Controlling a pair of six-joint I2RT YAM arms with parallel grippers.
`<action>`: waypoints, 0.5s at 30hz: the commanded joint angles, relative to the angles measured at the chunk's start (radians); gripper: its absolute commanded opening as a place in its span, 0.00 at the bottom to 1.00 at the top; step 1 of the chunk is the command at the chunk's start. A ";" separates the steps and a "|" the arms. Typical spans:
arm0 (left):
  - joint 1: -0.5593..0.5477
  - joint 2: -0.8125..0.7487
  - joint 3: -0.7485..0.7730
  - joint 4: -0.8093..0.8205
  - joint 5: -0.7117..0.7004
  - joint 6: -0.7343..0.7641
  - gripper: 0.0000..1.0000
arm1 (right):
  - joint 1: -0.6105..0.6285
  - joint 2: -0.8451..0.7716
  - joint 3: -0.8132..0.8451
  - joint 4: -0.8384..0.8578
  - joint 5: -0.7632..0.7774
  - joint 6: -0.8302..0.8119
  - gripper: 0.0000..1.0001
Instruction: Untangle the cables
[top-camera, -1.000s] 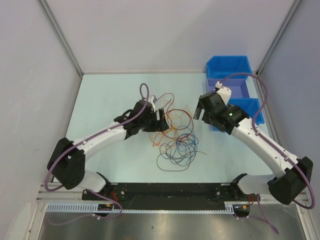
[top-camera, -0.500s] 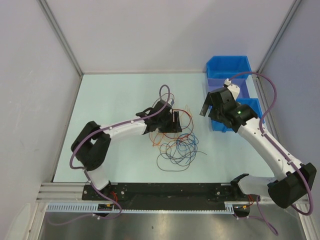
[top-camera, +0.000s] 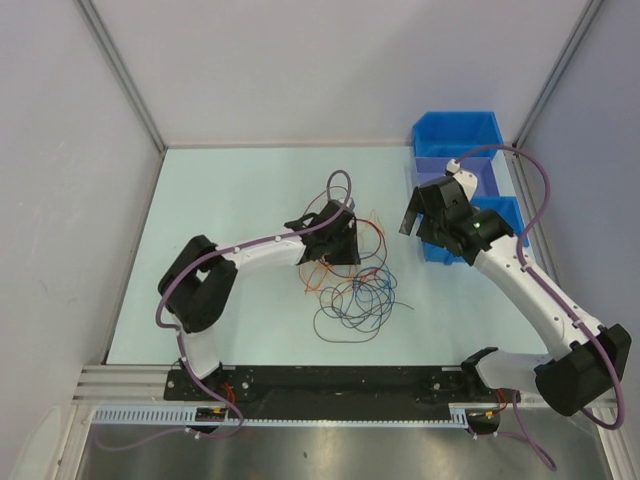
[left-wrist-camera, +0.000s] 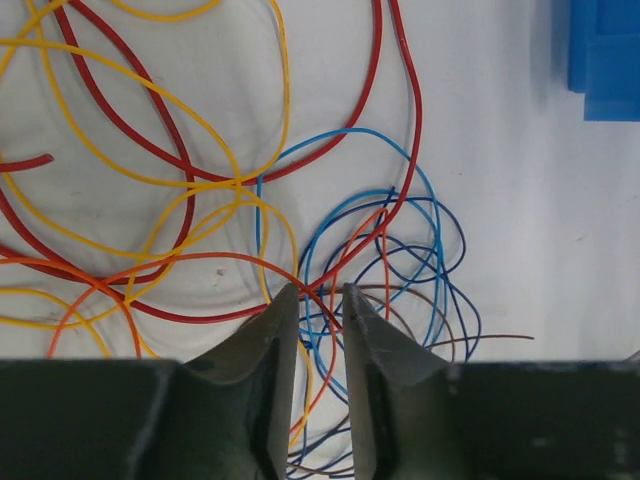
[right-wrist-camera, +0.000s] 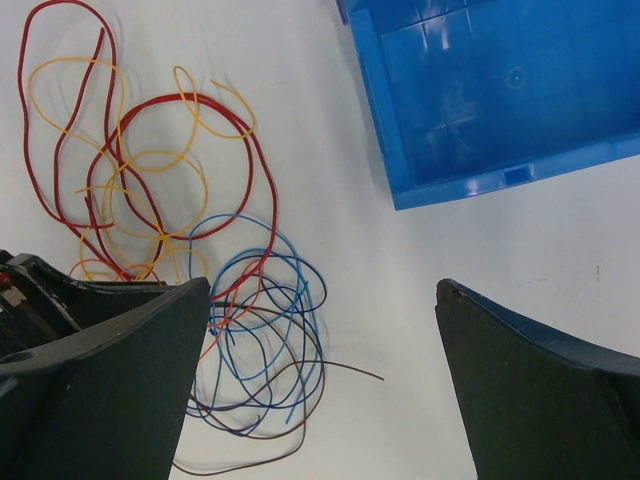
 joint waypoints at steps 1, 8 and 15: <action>-0.009 0.003 0.047 -0.013 -0.030 -0.009 0.19 | -0.004 -0.020 -0.014 0.017 0.000 -0.003 1.00; 0.014 -0.077 0.183 -0.110 -0.071 0.054 0.00 | -0.011 -0.049 -0.016 0.029 -0.006 -0.021 1.00; 0.070 -0.147 0.672 -0.349 -0.047 0.141 0.00 | -0.023 -0.141 -0.014 0.111 -0.069 -0.064 1.00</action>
